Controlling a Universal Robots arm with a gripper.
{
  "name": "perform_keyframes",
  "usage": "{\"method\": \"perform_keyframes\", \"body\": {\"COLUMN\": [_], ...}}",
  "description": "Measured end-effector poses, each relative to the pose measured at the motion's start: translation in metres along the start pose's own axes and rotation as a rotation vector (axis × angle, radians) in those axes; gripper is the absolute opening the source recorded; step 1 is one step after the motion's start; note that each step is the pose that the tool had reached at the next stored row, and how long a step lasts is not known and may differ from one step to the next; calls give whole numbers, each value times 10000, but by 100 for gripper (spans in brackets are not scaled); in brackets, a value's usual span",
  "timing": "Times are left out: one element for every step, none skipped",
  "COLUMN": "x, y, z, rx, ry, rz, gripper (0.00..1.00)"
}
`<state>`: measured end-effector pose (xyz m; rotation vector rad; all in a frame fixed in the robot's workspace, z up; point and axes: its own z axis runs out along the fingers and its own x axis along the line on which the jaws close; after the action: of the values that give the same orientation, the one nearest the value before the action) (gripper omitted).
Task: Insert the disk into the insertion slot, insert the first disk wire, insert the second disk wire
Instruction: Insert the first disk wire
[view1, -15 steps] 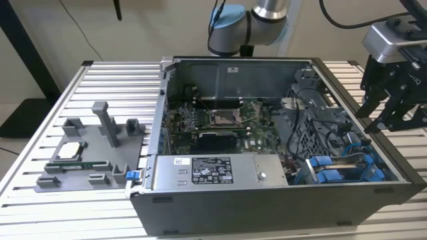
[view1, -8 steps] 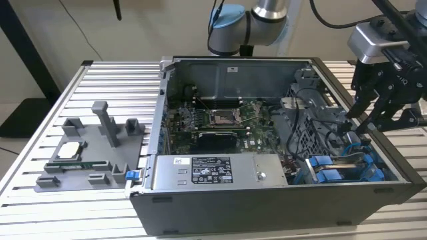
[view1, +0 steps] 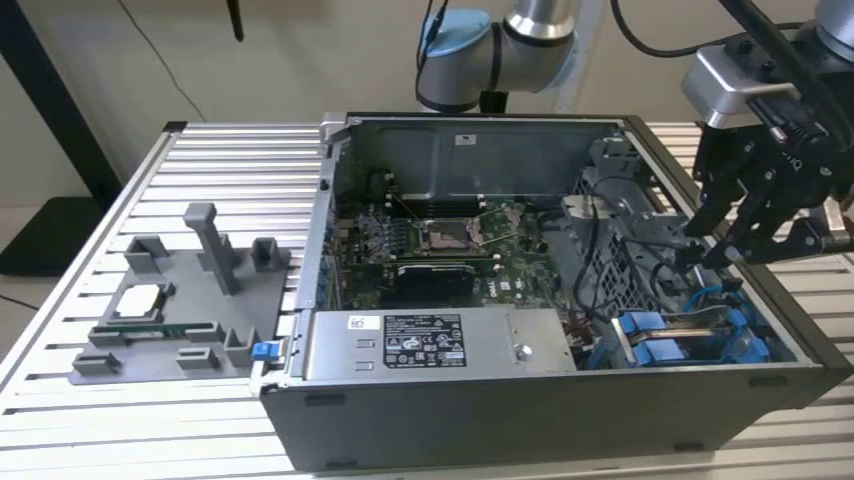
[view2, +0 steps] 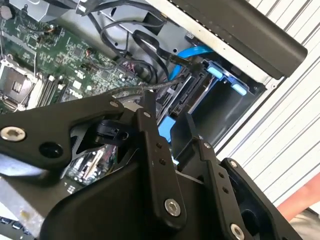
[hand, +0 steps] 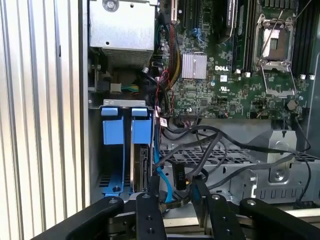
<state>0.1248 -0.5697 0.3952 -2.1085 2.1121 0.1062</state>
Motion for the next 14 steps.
{"method": "perform_keyframes", "body": {"x": [0,0,0,0,0,0,0,0,0,0,0,1,2,2], "y": [13,24,34,43,54,68,85,100,111,125,144,154,155,156], "z": [-1,-1,-2,-2,-3,-3,-5,-6,-6,-7,-7,-2,4,10], "rx": [1,1,1,1,2,2,3,4,10,50,133,221,289,365], "ry": [0,0,0,0,-1,-1,0,0,0,0,0,-2,-4,-5], "rz": [0,0,0,0,-1,-1,-1,-1,-2,-9,-22,-36,-46,-59], "gripper": [100,100,100,100,100,100,100,100,100,100,100,100,100,100]}}
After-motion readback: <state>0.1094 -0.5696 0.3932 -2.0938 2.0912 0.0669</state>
